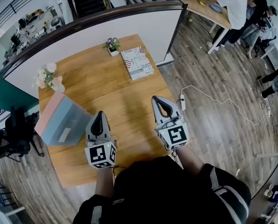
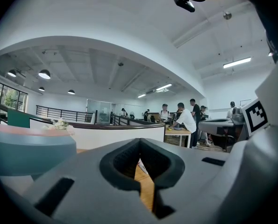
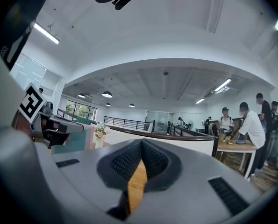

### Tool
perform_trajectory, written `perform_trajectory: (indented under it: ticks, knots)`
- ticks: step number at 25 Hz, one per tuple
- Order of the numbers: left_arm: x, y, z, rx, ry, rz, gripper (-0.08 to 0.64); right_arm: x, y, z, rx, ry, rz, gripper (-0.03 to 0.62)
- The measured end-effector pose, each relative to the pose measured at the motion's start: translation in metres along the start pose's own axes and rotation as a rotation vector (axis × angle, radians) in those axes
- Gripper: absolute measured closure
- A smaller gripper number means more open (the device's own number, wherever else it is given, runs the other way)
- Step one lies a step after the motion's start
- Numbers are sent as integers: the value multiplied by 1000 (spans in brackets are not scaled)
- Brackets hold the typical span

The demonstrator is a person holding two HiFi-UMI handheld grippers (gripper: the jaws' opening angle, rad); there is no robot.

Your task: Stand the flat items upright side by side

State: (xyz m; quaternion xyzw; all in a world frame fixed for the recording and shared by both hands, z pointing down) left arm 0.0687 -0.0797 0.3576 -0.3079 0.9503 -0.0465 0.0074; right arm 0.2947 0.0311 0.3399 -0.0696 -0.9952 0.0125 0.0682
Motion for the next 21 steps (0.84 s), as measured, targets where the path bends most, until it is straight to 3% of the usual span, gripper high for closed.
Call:
perform_trajectory:
  ticks: [21]
  knots:
    - [-3,3,-5,10,9,-17,554,2,3,-6,24,-4,11,588]
Point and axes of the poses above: the fingertips, and each gripper's own axes: y backward along the fingers, x to its left, z out of its top, the point moved 6 cm from there along y, backward along the fingers, and after that the axes turned 11 degrees about z, right-handed, at the moved point
